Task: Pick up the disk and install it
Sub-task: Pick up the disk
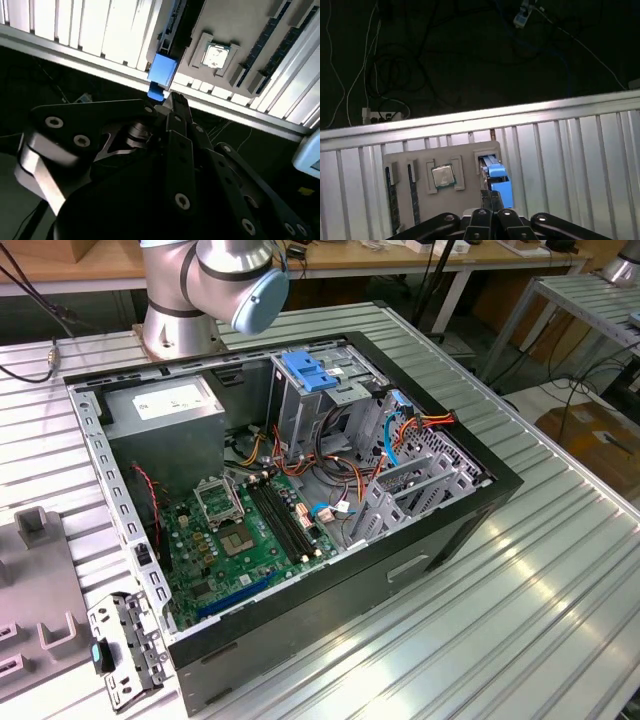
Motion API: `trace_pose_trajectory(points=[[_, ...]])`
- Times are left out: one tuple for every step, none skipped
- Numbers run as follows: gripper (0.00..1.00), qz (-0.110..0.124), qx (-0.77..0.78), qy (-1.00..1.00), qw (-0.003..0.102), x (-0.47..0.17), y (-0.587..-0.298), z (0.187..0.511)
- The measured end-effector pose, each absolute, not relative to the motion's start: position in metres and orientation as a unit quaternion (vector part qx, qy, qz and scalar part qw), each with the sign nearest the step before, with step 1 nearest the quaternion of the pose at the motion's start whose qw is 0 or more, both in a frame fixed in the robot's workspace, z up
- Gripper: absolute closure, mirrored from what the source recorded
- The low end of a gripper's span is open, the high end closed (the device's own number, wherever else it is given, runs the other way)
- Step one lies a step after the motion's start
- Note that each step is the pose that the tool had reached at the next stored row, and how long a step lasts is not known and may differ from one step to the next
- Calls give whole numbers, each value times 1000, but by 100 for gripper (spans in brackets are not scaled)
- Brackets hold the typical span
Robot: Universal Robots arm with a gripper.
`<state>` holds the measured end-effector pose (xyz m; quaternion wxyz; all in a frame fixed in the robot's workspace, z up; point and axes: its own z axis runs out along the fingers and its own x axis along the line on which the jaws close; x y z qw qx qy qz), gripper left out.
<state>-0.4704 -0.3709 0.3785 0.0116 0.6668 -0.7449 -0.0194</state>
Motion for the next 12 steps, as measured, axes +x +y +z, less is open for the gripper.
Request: trace_pose_trajectory(points=[[89,-14,678,-735,6,-464,-368,375],[76,-14,664,-747,6,-459,-367,366],[76,-14,658,-753,6,-458,-367,365],[64,-14,653,-757,6,-455,-367,362],[58,-14,651,-759,6,-454,-367,360],[53,-14,649,-760,6,-454,-367,358],[53,-14,649,-761,6,-454,-367,356],[53,-14,649,-761,6,-454,-367,354],[46,-14,649,-761,6,-455,-367,352],[46,-14,649,-761,6,-455,-367,350],[46,-14,649,-761,5,-455,-367,348],[46,-13,649,-761,5,-456,-367,347]])
